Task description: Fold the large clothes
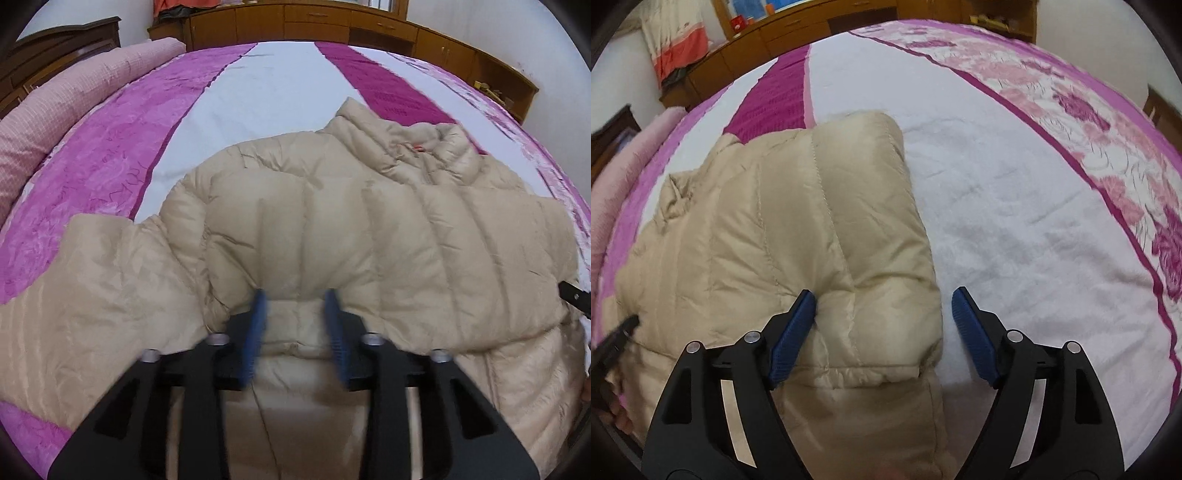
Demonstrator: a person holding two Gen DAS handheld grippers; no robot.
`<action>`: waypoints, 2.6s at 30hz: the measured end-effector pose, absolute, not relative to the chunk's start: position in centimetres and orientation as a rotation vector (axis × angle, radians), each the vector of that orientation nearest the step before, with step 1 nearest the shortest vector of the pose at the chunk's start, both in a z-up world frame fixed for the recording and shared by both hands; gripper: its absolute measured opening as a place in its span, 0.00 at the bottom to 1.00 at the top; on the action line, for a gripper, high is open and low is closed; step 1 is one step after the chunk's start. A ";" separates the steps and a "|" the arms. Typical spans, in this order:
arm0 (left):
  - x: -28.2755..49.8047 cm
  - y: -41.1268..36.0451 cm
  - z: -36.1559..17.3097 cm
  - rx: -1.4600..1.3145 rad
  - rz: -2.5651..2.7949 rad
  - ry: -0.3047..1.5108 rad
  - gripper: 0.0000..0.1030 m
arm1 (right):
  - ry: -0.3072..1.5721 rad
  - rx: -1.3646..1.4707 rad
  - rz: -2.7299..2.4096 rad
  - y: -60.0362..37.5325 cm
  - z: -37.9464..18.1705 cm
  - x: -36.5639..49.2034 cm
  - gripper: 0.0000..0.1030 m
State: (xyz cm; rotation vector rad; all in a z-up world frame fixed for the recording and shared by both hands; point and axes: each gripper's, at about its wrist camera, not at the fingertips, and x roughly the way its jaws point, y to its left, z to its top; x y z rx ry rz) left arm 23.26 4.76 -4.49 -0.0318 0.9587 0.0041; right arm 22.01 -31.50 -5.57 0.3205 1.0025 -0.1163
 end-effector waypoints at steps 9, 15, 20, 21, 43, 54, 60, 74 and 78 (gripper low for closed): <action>17.2 8.3 -1.3 -0.124 0.020 0.909 0.66 | 0.949 0.369 -0.064 -31.2 -0.5 15.6 0.82; 13.7 13.5 -1.6 -0.253 0.099 0.913 0.73 | 0.939 0.359 -0.009 -29.4 1.1 10.6 0.82; 11.7 17.8 -3.2 -0.350 0.229 0.933 0.73 | 0.943 0.281 0.021 -27.4 1.4 7.5 0.83; 11.3 18.9 -3.6 -0.386 0.253 0.925 0.73 | 0.944 0.271 0.028 -26.9 1.3 6.8 0.83; 11.4 31.8 -8.3 -0.708 0.348 0.749 0.73 | 1.033 0.194 0.029 -22.6 -1.8 3.8 0.83; 10.6 33.0 -7.5 -0.729 0.330 0.717 0.10 | 1.029 0.214 0.035 -22.9 -1.9 3.9 0.83; 9.0 31.4 -2.9 -0.602 0.302 0.624 0.06 | 1.013 0.227 0.034 -23.2 -1.5 3.8 0.83; 8.4 21.9 8.2 -0.367 0.123 0.477 0.05 | 0.966 0.263 0.020 -25.0 0.0 3.2 0.83; 9.3 18.3 9.5 -0.350 0.017 0.466 0.05 | 0.949 0.272 0.017 -25.6 0.4 2.8 0.83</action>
